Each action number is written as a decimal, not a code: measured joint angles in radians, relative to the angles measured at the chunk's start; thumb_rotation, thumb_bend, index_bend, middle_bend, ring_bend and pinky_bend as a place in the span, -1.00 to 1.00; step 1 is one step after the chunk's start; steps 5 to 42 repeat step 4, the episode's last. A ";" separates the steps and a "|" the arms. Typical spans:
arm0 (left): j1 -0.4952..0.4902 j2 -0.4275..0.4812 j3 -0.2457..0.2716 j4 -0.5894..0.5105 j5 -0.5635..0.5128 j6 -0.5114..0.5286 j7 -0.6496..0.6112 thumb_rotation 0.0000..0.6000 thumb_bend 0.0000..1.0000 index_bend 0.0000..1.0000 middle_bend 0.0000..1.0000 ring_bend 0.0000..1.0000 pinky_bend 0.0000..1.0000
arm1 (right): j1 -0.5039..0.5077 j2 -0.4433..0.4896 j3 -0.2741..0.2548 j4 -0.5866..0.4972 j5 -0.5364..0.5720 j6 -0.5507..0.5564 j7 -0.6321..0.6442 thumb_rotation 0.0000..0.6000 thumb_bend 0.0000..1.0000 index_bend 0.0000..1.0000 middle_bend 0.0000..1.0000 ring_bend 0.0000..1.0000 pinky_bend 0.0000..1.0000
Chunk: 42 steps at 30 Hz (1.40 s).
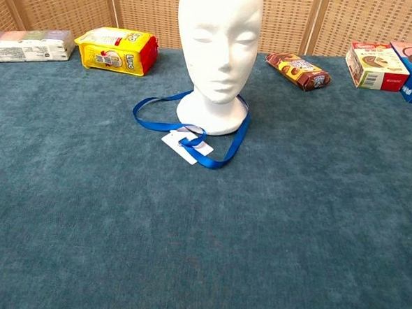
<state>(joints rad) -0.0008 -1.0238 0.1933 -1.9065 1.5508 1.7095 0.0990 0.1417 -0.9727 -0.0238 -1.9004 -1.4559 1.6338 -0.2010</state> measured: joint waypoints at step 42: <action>0.006 0.004 -0.012 -0.011 0.000 -0.014 0.001 0.10 -0.83 -0.18 -0.18 -0.26 -0.21 | -0.011 -0.002 0.005 0.009 -0.015 -0.004 0.009 0.59 -0.45 0.00 0.13 0.25 0.51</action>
